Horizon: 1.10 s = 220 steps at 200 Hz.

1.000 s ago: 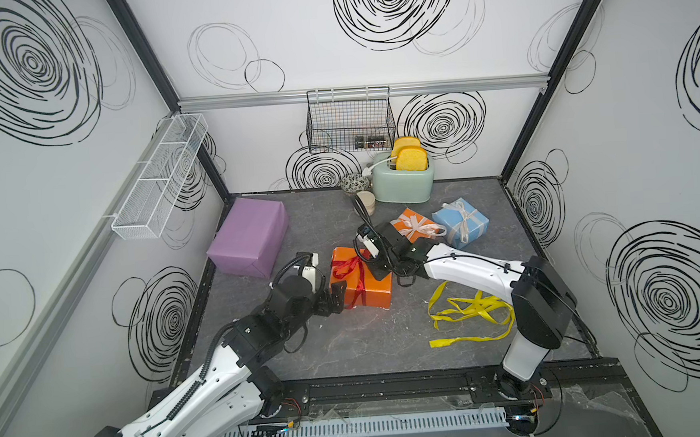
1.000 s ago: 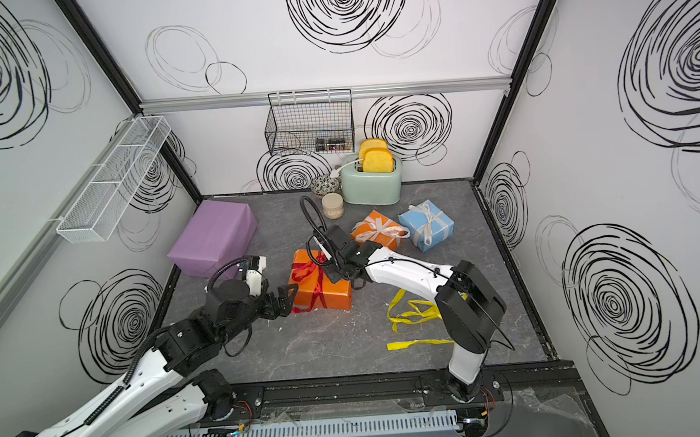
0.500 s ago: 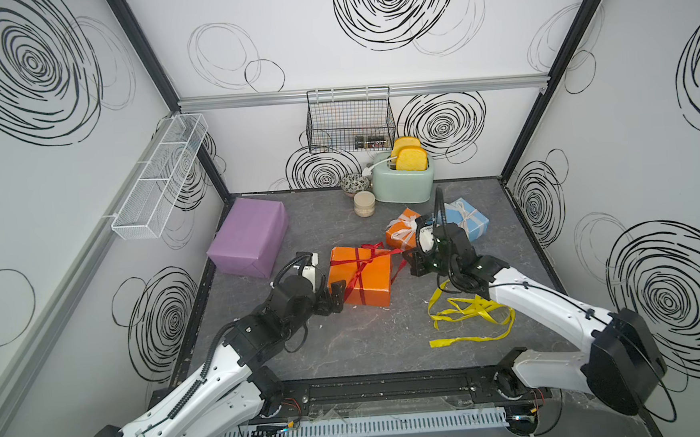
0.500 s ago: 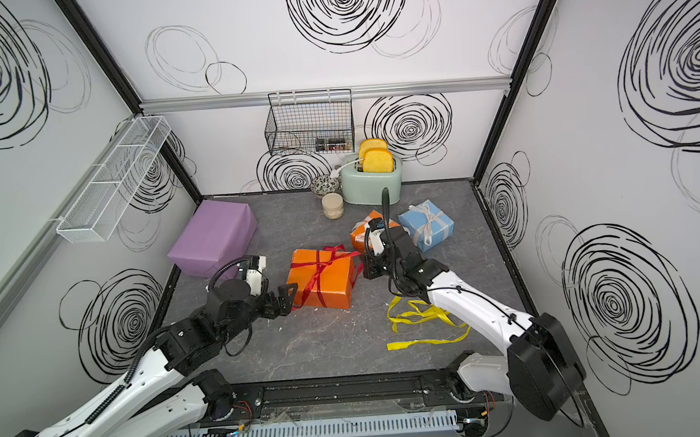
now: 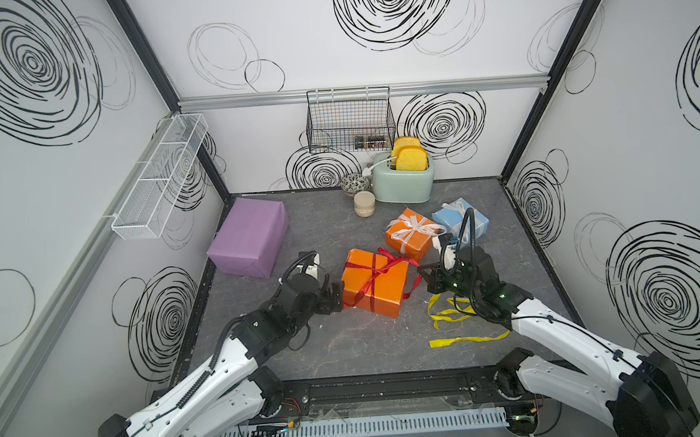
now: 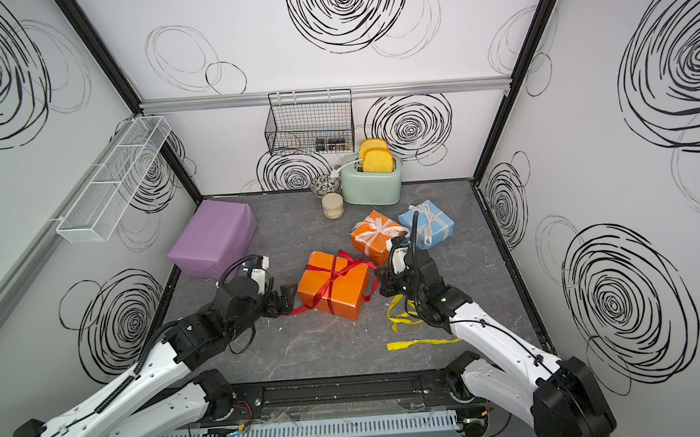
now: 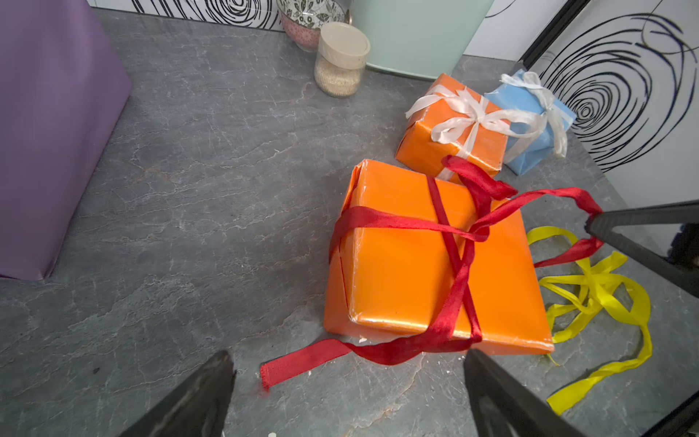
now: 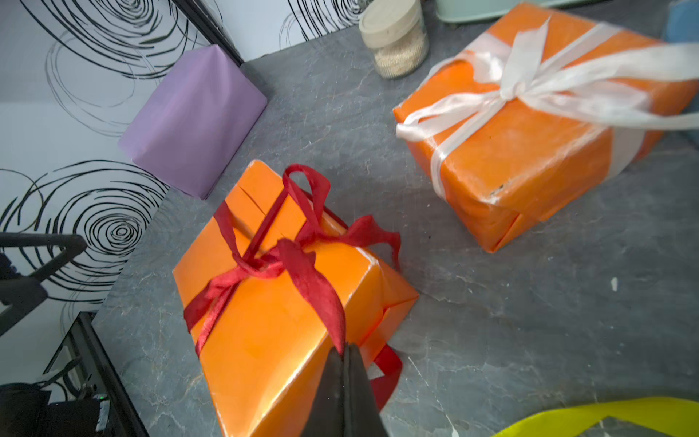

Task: Untie the ribbon bows on the gift boxes
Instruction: Untie the ribbon from the gift box.

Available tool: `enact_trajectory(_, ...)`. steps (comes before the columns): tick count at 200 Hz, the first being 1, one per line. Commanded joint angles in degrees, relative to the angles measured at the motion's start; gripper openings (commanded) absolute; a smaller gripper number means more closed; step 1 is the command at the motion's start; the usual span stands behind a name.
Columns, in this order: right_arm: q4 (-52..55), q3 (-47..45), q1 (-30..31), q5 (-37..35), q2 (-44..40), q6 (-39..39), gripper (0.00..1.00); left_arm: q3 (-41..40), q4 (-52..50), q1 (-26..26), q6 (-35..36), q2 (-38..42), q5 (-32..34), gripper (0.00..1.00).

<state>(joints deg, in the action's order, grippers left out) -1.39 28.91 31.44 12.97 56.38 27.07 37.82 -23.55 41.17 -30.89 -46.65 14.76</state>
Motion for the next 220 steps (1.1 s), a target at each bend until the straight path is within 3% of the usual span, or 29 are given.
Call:
enact_trajectory(1,-3.9,-2.0,-0.1,7.1,0.5,0.9,0.0,2.2,-0.1,-0.6,-2.0,-3.0,-0.1,0.93)
enact_trajectory(28,-2.0,-2.3,0.1,9.7,2.0,1.9,0.0,7.4,0.6,1.9,-5.5,-9.3,-6.1,0.82)
enact_trajectory(53,-2.6,-3.5,0.3,11.0,3.2,2.8,0.0,14.3,0.4,5.8,-8.6,-17.9,-5.4,0.81)
enact_trajectory(77,-1.8,-3.3,0.5,10.4,4.0,2.9,0.0,21.4,-1.3,6.5,-13.2,-26.0,-6.8,0.74)
enact_trajectory(104,-1.2,-3.6,0.6,8.8,4.3,3.2,0.0,26.4,-2.4,7.9,-19.2,-31.7,-5.0,0.74)
enact_trajectory(144,-1.4,-4.0,0.8,7.7,5.4,3.3,0.0,28.5,-3.0,8.6,-29.1,-35.0,-0.5,0.74)
enact_trajectory(169,-1.3,-4.2,1.0,6.1,5.3,3.1,0.0,26.7,-0.3,8.0,-35.9,-36.0,-4.2,0.71)
enact_trajectory(220,-3.6,-5.5,1.3,5.4,5.4,2.6,0.0,26.4,1.8,6.7,-39.1,-38.6,-5.1,0.66)
